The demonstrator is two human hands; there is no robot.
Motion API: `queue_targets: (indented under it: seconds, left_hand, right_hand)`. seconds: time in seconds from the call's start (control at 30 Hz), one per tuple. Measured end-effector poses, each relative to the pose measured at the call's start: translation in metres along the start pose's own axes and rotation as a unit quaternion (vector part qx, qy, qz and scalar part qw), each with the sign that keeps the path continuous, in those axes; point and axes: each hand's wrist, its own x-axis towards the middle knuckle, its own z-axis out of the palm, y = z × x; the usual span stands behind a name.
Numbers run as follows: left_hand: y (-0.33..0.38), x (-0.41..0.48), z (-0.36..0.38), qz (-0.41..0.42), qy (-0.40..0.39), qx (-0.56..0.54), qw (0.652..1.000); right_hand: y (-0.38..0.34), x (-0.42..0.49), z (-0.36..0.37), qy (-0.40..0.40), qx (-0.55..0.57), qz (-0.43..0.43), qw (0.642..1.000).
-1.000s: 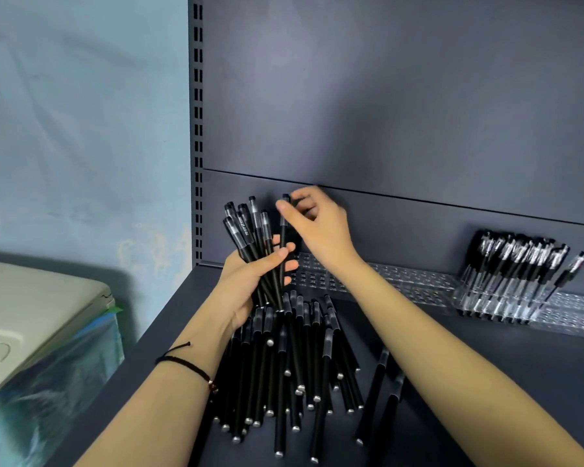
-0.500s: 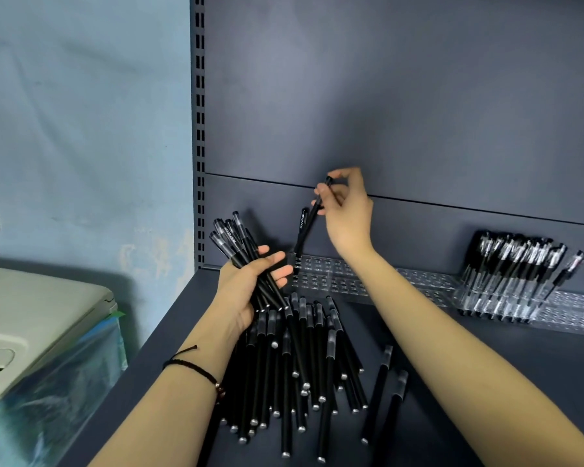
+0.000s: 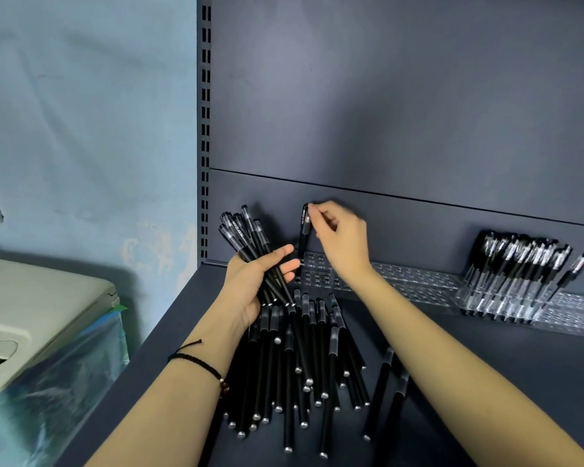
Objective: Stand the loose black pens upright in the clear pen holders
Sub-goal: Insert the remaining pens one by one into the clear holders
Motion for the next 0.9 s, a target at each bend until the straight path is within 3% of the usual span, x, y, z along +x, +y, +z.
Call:
queue_targets:
  seconds: [0.17, 0.33, 0.47, 0.53, 0.7, 0.9]
  left_hand:
    - [0.0, -0.004, 0.004, 0.005, -0.037, 0.007, 0.999]
    - [-0.001, -0.007, 0.006, 0.019, -0.075, 0.055, 0.995]
    - [-0.001, -0.008, 0.006, 0.024, -0.08, 0.078, 0.993]
    - [-0.001, -0.008, 0.006, 0.022, -0.082, 0.071, 0.994]
    - [0.0, -0.002, 0.004, -0.003, -0.001, -0.015, 1.0]
    - [-0.003, 0.005, -0.001, 0.005, 0.072, -0.038, 0.997]
  right_hand:
    - [-0.022, 0.008, -0.013, 0.004, -0.005, 0.004, 1.0]
    - [-0.042, 0.005, -0.014, -0.143, 0.075, 0.063, 0.985]
    - [-0.045, 0.003, -0.014, -0.181, 0.136, 0.094, 0.969]
    - [-0.045, 0.006, -0.016, -0.158, 0.149, 0.095, 0.972]
    - [-0.038, 0.023, -0.025, 0.015, 0.263, 0.108, 0.959]
    - [-0.021, 0.02, -0.024, 0.068, 0.209, 0.049, 0.974]
